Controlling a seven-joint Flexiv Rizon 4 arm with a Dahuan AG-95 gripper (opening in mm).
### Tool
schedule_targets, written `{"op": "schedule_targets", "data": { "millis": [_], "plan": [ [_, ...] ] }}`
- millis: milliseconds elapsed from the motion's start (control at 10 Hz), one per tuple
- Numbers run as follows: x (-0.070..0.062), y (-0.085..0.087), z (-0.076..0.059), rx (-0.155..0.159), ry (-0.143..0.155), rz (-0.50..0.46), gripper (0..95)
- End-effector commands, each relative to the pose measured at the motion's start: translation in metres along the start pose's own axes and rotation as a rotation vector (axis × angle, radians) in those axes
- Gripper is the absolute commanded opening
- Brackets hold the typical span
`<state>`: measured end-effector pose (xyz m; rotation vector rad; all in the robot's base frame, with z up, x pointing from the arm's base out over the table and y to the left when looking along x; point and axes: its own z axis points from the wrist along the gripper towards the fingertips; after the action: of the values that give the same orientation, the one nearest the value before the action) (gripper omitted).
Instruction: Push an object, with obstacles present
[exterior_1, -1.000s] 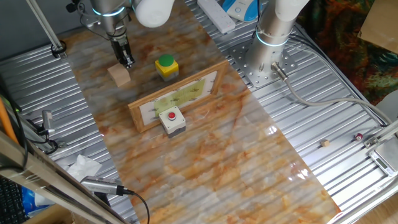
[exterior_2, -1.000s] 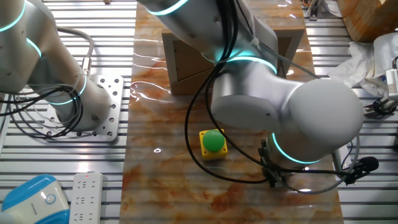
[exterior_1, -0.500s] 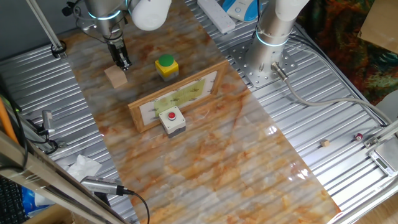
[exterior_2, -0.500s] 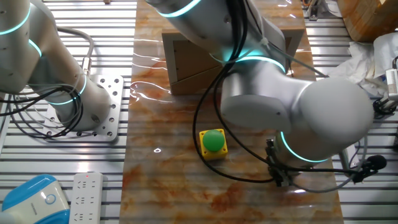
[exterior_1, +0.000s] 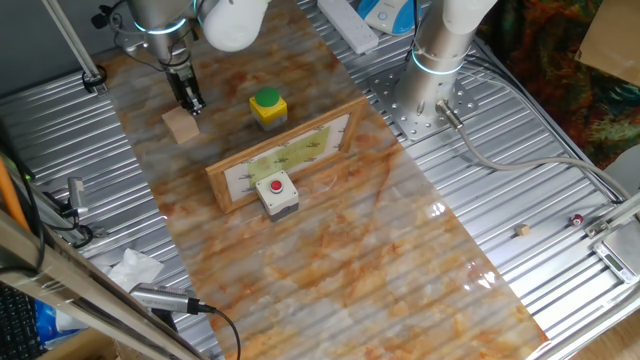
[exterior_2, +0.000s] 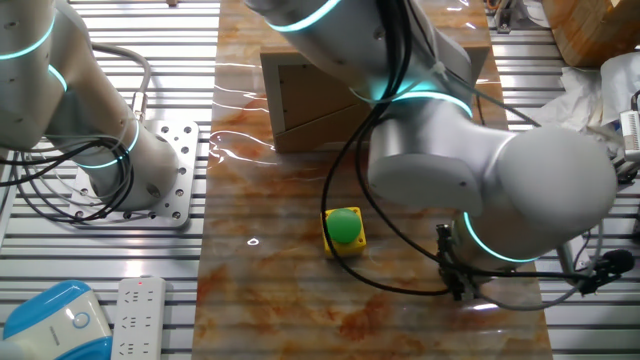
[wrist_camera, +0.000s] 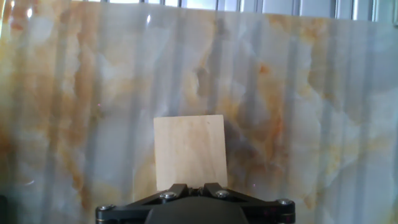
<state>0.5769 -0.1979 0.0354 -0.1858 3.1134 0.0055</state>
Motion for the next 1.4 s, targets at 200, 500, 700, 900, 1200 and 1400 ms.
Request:
{"op": "schedule_targets", "data": {
  "millis": [200, 500, 700, 900, 1200, 1400],
  "plan": [
    [-0.01, -0.001, 0.0, -0.008, -0.001, -0.004, 0.0],
    [-0.019, -0.001, -0.002, -0.01, -0.003, -0.003, 0.0],
    [-0.03, -0.002, -0.001, -0.014, -0.007, -0.003, 0.0],
    [-0.035, -0.001, -0.001, -0.016, -0.009, -0.003, 0.0],
    [-0.048, -0.001, 0.003, -0.017, -0.011, -0.007, 0.0],
    [-0.055, -0.001, 0.004, -0.016, -0.012, -0.008, 0.0]
  ]
}}
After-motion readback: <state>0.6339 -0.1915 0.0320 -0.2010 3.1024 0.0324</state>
